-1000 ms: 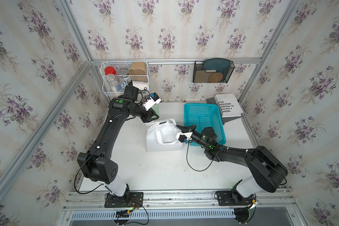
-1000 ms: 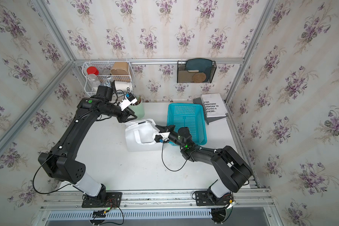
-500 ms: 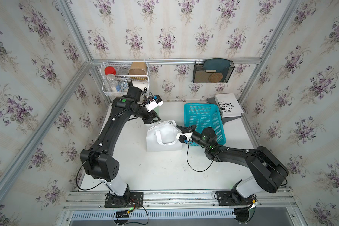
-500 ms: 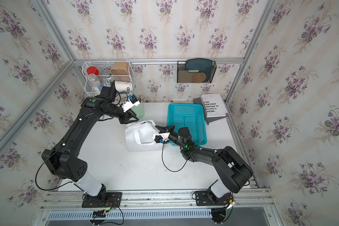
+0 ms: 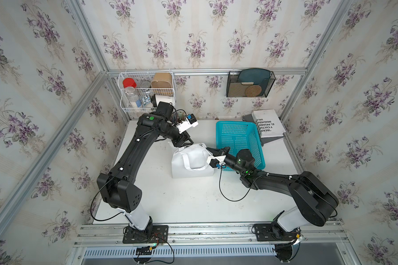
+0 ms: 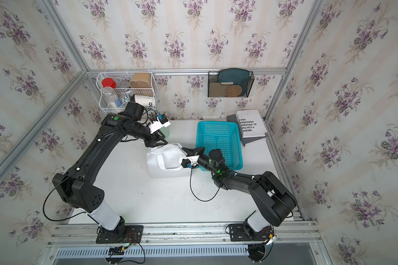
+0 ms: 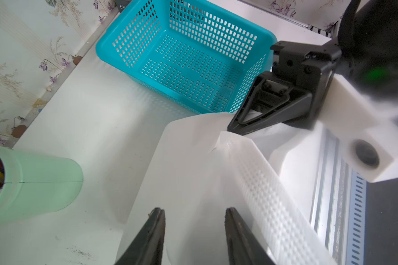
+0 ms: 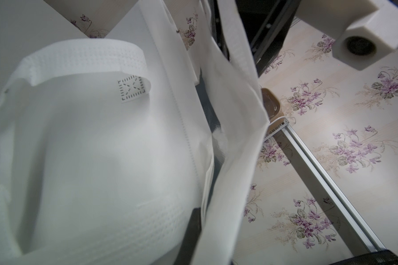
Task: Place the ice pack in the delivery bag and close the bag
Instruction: Seal the delivery bag at the center of the board.
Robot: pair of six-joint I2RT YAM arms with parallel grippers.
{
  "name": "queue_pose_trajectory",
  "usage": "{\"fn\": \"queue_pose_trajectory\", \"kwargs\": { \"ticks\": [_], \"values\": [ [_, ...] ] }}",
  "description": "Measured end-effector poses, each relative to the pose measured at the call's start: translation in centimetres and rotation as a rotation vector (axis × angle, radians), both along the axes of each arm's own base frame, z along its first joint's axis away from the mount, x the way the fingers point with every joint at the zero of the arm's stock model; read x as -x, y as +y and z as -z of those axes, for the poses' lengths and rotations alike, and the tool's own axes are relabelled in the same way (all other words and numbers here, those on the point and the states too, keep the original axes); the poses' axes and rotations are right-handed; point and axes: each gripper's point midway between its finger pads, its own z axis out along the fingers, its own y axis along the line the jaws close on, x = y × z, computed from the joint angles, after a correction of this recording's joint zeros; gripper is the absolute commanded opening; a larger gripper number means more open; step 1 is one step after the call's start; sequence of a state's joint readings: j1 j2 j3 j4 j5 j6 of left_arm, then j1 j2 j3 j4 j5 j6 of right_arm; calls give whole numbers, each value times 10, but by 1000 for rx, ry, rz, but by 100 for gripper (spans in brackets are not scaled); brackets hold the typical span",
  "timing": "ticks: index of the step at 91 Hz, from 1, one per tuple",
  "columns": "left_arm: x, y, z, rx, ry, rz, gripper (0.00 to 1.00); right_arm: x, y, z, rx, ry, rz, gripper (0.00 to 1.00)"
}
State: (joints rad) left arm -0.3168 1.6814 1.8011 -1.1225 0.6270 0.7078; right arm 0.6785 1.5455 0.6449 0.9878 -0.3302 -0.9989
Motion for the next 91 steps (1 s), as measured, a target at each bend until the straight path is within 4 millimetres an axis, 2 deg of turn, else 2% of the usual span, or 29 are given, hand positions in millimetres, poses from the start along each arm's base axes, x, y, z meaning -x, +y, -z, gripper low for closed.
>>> {"fn": "queue_pose_trajectory", "kwargs": {
  "ticks": [18, 33, 61, 70, 77, 91],
  "values": [
    [11, 4, 14, -36, 22, 8, 50, 1, 1, 1, -1, 6, -5, 0],
    [11, 4, 14, -57, -6, 8, 60, -1, 2, 0, -4, 10, -4, 0],
    [1, 2, 38, -178, -56, 16, 56, 0, 1, 0, -5, 15, -5, 0],
    [-3, 3, 42, -195, -60, 9, 56, 0, 1, 0, -4, 19, -4, 0],
    [-5, 2, 42, -196, -59, 8, 51, 0, 1, 0, -3, 20, -4, 0],
    [-7, 0, 45, -199, -45, 12, 51, 1, 1, 1, -2, 21, -5, 0]
  ]
}}
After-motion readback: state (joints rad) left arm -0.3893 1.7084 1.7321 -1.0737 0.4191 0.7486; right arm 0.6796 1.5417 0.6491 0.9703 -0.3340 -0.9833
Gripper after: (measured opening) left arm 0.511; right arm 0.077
